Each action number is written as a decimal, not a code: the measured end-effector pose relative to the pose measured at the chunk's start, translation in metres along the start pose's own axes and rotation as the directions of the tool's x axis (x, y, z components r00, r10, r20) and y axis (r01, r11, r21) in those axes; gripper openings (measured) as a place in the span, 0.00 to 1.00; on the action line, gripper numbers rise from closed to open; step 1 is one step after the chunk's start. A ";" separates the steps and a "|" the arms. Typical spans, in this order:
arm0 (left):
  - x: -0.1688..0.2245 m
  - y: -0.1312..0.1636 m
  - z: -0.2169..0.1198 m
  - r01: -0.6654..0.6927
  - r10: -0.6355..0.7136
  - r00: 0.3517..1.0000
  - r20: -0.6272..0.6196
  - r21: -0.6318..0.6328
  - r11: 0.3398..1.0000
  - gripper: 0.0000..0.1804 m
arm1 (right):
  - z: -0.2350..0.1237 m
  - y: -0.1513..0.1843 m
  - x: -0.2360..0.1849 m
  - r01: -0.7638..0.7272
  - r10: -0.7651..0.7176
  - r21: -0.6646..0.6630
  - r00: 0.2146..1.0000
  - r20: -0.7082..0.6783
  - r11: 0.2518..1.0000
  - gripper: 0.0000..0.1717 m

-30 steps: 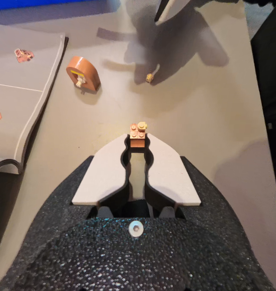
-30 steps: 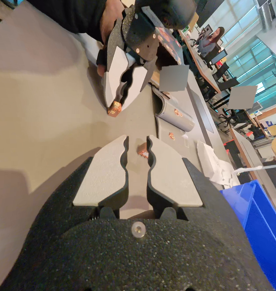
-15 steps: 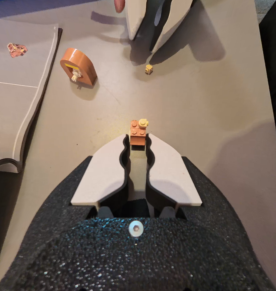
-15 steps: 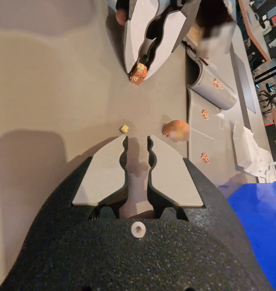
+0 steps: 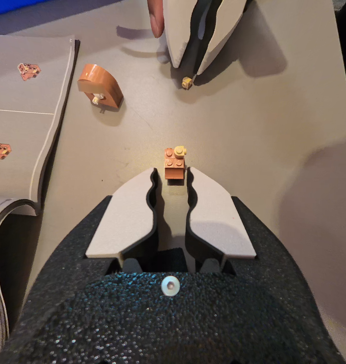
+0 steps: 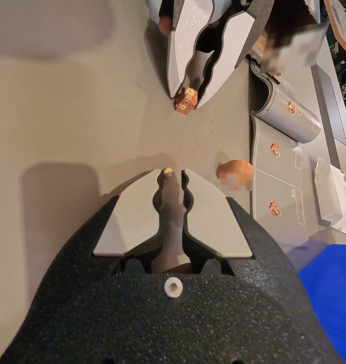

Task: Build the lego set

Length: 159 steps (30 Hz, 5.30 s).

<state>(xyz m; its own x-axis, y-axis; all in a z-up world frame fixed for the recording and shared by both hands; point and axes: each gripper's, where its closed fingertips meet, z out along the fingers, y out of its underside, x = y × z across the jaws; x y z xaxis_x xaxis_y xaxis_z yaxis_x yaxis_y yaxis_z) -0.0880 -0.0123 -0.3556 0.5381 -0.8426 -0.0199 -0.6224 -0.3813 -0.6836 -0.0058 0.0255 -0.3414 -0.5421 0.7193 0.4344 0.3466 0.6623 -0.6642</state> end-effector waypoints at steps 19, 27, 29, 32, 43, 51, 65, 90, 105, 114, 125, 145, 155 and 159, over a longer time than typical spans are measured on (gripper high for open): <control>0.000 -0.013 0.000 -0.088 0.087 0.994 0.059 0.004 0.996 0.16 | 0.000 -0.003 -0.004 0.032 -0.033 -0.024 0.999 -0.008 0.999 0.12; 0.000 -0.014 0.002 -0.059 0.058 0.998 0.038 0.030 0.998 0.09 | 0.000 -0.001 -0.003 0.036 -0.036 -0.031 0.999 -0.013 0.999 0.12; 0.002 -0.015 0.003 -0.063 0.062 0.998 0.027 0.034 0.997 0.09 | 0.000 -0.001 -0.003 0.034 -0.034 -0.032 0.999 -0.011 0.999 0.12; 0.003 -0.015 0.003 -0.067 0.066 0.997 0.029 0.035 0.997 0.09 | -0.001 0.001 -0.002 0.027 -0.027 -0.034 1.000 -0.009 0.999 0.13; 0.003 -0.016 -0.004 -0.099 0.096 0.994 0.050 0.044 0.994 0.18 | -0.002 0.009 -0.007 -0.046 0.051 -0.100 0.998 0.045 0.994 0.08; -0.005 -0.023 -0.026 -0.101 0.096 0.980 0.173 0.018 0.995 0.17 | 0.000 0.011 -0.007 -0.101 0.135 -0.303 0.987 0.091 0.948 0.07; 0.022 -0.058 -0.061 0.020 -0.133 0.940 0.315 0.337 0.941 0.13 | 0.011 0.010 0.001 -0.406 0.408 -0.359 0.910 -0.076 0.840 0.05; 0.028 -0.057 -0.066 0.025 -0.151 0.938 0.313 0.373 0.927 0.12 | -0.055 -0.003 -0.034 -0.344 0.310 -0.207 0.934 -0.180 0.916 0.16; 0.037 -0.066 -0.052 -0.001 -0.109 0.950 0.292 0.352 0.936 0.12 | -0.035 0.010 -0.058 -0.210 0.210 -0.410 0.977 -0.047 0.887 0.05; 0.037 -0.059 -0.058 -0.008 -0.099 0.945 0.312 0.325 0.946 0.12 | -0.020 -0.008 -0.055 0.229 0.051 -0.684 0.930 0.363 0.693 0.05; 0.028 -0.044 -0.072 0.043 -0.175 0.927 0.332 0.369 0.929 0.11 | 0.002 -0.037 -0.027 0.011 0.101 -0.333 0.943 0.318 0.943 0.15; 0.045 -0.049 -0.047 0.019 -0.114 0.948 0.297 0.306 0.952 0.11 | 0.027 -0.027 -0.031 -0.163 0.210 -0.251 0.962 0.173 0.954 0.09; 0.068 -0.052 -0.024 -0.130 0.070 0.970 0.233 0.251 0.959 0.07 | 0.017 -0.076 -0.041 -0.480 0.451 0.026 0.841 0.299 0.877 0.05; 0.088 -0.066 -0.028 -0.313 0.236 0.936 0.262 0.309 0.898 0.07 | -0.005 -0.100 -0.054 -0.574 0.460 0.104 0.740 0.491 0.812 0.05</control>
<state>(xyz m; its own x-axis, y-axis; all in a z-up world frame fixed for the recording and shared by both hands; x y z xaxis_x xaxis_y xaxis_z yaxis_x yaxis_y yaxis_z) -0.0155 -0.0716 -0.2915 0.5054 -0.7791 -0.3709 -0.5518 0.0387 -0.8331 -0.0073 -0.0785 -0.2961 -0.6170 0.7344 -0.2828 0.5133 0.1031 -0.8520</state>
